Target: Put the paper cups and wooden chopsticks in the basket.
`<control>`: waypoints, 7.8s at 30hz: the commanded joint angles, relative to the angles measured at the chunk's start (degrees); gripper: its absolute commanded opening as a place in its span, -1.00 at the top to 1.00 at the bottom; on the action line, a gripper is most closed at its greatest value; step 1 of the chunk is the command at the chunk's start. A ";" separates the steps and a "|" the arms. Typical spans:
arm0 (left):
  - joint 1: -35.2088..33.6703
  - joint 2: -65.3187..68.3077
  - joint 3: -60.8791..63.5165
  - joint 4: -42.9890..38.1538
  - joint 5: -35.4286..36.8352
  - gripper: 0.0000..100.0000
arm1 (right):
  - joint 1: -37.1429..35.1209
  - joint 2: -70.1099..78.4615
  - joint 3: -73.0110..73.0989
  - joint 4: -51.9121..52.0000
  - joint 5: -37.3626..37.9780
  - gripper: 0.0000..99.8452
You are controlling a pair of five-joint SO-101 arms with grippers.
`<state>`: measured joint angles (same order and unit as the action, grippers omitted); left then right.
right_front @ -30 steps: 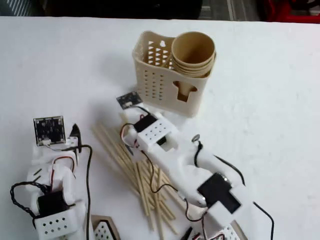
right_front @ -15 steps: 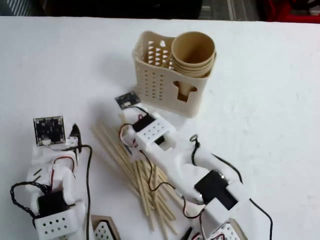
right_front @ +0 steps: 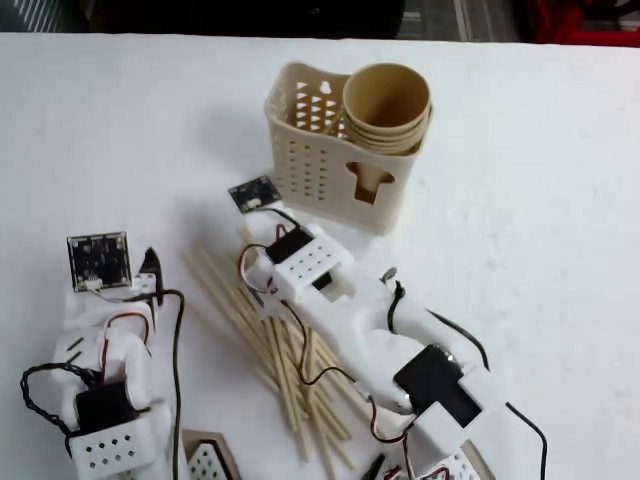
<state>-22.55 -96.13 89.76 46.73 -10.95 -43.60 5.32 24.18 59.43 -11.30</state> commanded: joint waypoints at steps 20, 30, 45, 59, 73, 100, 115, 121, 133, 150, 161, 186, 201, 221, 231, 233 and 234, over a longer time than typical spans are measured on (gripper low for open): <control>-0.13 -0.66 -0.18 -1.32 0.26 0.58 | 1.63 3.56 -1.58 -4.00 7.30 0.96; -0.13 -0.66 -0.18 -1.32 0.26 0.58 | 1.63 -0.40 -1.23 -0.92 7.12 0.96; -0.13 -0.66 -0.18 -1.32 0.26 0.58 | 1.45 4.44 -1.67 0.66 7.03 0.85; -0.13 -0.66 -0.18 -1.32 0.26 0.58 | 1.71 -14.37 1.85 1.89 7.03 0.97; -0.13 -0.66 -0.18 -1.32 0.26 0.58 | 1.71 -34.07 -5.45 1.45 3.52 0.97; -0.13 -0.66 -0.18 -1.32 0.26 0.58 | 19.30 -28.70 -9.05 -55.87 8.88 0.97; -0.13 -0.66 -0.18 -1.58 0.26 0.58 | 23.87 -9.54 -9.05 -66.86 12.92 0.96; -0.13 -0.66 -0.18 -1.58 0.26 0.58 | 22.29 -15.96 -9.05 -57.54 12.84 0.74; -0.13 -0.66 -0.18 -1.58 0.26 0.58 | 20.62 -44.79 -8.97 -8.75 4.57 0.95; -0.04 -0.57 -1.41 -1.23 0.26 0.58 | 54.11 -82.42 26.55 12.88 3.60 0.96; 12.26 0.13 -23.56 21.01 -9.41 0.58 | 54.64 -96.40 52.57 4.35 9.58 0.96; 26.51 80.22 -62.95 37.71 5.54 0.37 | 54.64 -108.35 65.41 4.70 9.14 0.96; 27.38 103.25 -63.47 25.32 11.16 0.48 | 56.92 -108.44 66.20 4.35 9.49 0.96; 27.91 106.42 -63.56 15.65 13.27 0.80 | 56.84 -108.44 66.20 4.35 9.49 0.96; 34.07 106.07 -63.56 15.38 13.19 0.95 | 56.84 -108.44 66.20 4.35 9.49 0.96; 34.77 106.07 -63.56 15.47 13.19 0.95 | 56.84 -108.44 66.20 4.35 9.49 0.96; 35.03 105.98 -63.56 15.56 13.19 0.95 | 56.84 -108.44 66.20 4.35 9.58 0.96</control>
<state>10.33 10.15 26.81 62.37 1.63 12.57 -102.55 90.55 64.97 -2.24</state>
